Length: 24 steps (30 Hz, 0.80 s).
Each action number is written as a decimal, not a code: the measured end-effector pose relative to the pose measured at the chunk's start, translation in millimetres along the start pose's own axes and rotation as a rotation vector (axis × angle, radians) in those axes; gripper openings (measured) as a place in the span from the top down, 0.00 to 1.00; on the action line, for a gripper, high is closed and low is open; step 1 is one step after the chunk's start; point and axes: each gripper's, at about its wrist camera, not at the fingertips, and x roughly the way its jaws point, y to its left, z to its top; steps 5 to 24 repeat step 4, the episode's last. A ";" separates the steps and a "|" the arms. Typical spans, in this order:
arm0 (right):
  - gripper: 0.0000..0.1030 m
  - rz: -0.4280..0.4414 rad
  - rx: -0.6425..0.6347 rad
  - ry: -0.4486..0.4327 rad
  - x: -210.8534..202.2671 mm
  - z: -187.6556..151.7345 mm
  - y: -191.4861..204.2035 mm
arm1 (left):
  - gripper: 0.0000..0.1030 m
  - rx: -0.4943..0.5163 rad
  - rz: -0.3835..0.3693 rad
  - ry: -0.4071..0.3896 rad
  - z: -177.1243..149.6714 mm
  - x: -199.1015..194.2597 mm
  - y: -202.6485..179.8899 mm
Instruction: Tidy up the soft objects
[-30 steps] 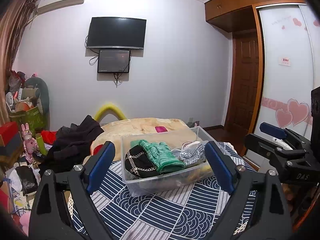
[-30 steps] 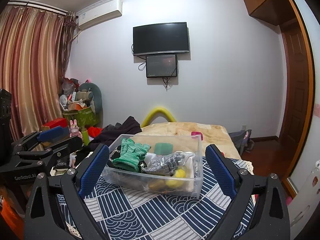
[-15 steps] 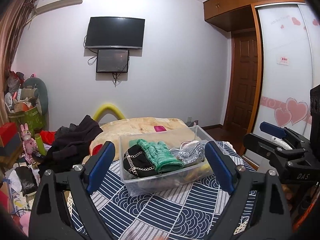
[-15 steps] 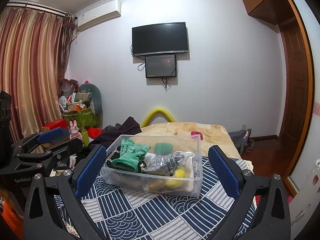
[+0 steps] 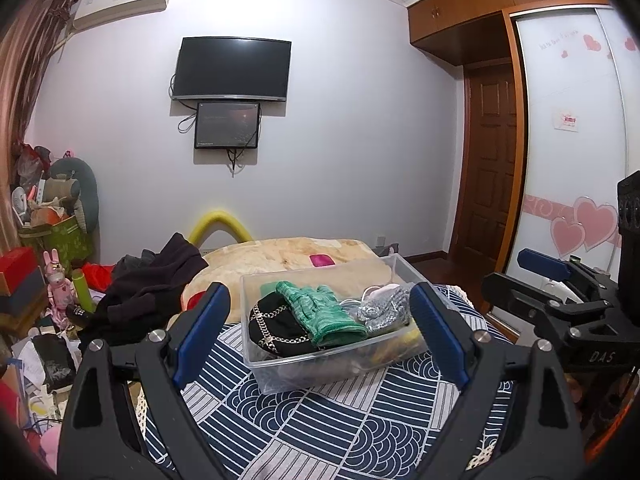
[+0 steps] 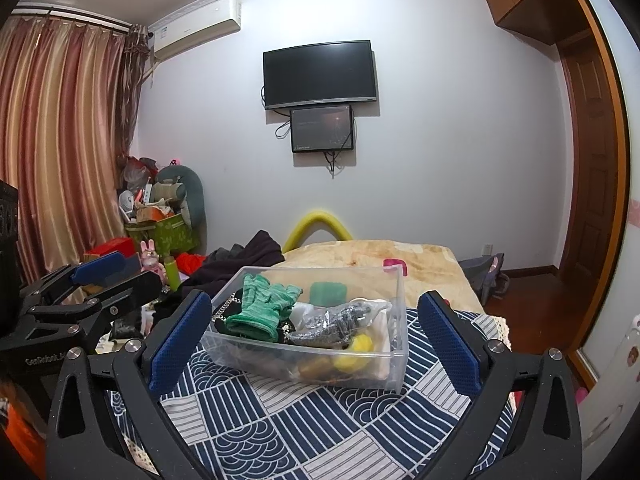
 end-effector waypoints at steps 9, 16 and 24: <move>0.00 0.001 0.001 0.001 0.0 0.0 0.3 | 0.11 0.002 0.000 0.002 -0.2 -0.5 -0.1; 0.00 0.001 0.001 0.001 0.0 0.0 0.3 | 0.11 0.002 0.000 0.002 -0.2 -0.5 -0.1; 0.00 0.001 0.001 0.001 0.0 0.0 0.3 | 0.11 0.002 0.000 0.002 -0.2 -0.5 -0.1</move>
